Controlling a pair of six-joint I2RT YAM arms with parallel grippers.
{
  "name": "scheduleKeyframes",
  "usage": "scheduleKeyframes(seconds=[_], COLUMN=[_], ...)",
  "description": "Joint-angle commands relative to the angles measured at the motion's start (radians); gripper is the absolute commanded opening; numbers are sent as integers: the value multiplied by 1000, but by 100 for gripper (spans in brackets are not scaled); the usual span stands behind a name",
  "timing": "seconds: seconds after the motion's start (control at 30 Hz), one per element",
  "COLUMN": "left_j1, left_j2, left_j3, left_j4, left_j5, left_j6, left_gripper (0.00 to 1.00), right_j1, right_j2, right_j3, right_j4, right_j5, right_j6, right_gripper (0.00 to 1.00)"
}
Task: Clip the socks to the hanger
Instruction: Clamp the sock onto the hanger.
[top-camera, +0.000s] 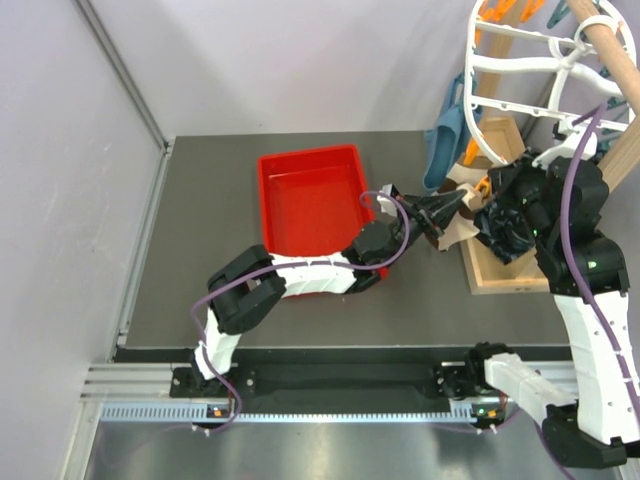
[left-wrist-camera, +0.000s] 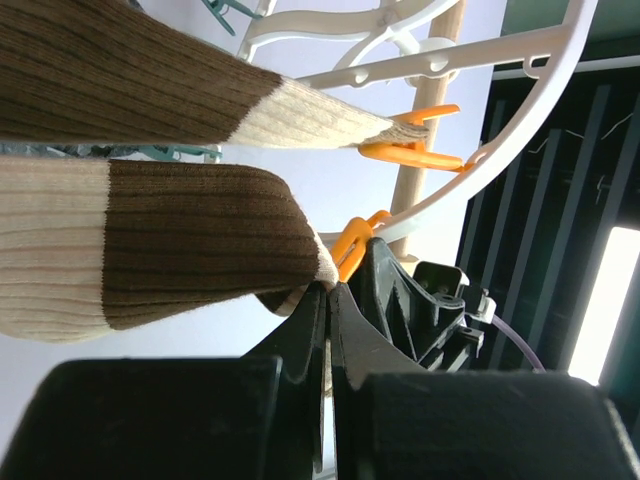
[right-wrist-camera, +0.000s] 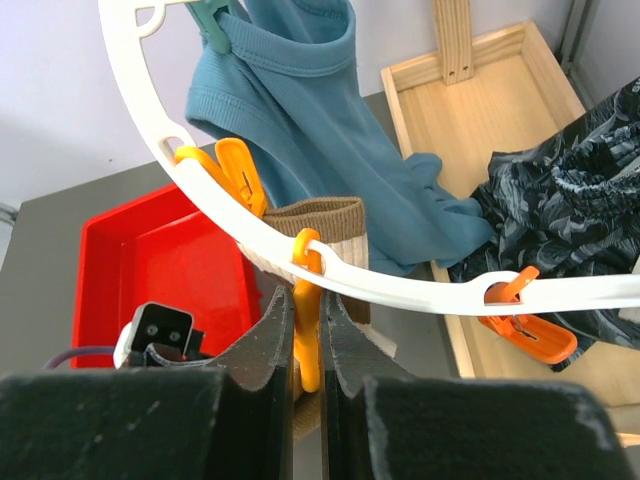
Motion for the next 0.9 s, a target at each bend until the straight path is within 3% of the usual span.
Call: scheduleKeyframes(seconds=[0.0, 0.27, 0.6, 0.87], left_j1=[-6, -5, -5, -8], left_j2=[12, 27, 41, 56], left_j3=[36, 65, 89, 102], left_j4=[103, 97, 93, 97], left_j5=[-22, -21, -19, -17], left_j6=[-120, -120, -115, -118], left_gripper=[0, 0, 0, 0], right_j1=[2, 4, 2, 2], right_j2=[-15, -21, -24, -24], right_j3=[-20, -23, -20, -4], right_j4=[-76, -88, -94, -106], right_j5=[-90, -89, -92, -90], right_j6=[12, 5, -1, -4], right_gripper=[0, 0, 32, 43])
